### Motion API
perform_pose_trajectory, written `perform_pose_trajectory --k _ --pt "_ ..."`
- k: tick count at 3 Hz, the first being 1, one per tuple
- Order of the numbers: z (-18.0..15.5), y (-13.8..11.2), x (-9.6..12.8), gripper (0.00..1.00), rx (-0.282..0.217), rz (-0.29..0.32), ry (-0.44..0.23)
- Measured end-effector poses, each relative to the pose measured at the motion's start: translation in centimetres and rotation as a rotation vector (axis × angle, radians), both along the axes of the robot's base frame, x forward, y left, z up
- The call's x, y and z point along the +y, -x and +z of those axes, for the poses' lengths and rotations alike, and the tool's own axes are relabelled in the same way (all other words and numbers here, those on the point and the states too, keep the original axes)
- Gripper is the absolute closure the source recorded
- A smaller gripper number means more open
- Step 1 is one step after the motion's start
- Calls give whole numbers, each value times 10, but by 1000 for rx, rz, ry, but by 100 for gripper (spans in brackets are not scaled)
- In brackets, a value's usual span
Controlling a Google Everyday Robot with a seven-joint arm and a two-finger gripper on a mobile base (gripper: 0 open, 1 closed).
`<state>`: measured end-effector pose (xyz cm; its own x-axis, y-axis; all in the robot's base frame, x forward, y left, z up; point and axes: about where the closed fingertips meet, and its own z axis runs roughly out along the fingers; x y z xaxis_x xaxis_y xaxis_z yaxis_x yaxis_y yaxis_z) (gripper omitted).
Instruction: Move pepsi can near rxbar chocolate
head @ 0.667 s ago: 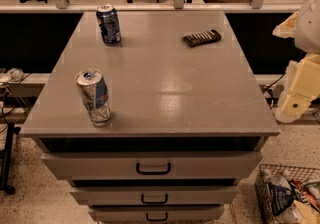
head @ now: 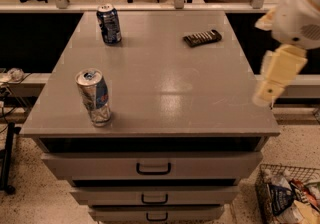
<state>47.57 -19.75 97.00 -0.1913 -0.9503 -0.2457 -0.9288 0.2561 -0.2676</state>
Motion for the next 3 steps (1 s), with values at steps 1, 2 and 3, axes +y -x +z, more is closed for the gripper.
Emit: perform_pose_trajectory --k 1,2,3 --pt "-13 -64 36 0 -48 33 -50" --pt "-19 -126 90 0 -104 77 -114" --pt "-19 -126 90 0 -104 77 -114"
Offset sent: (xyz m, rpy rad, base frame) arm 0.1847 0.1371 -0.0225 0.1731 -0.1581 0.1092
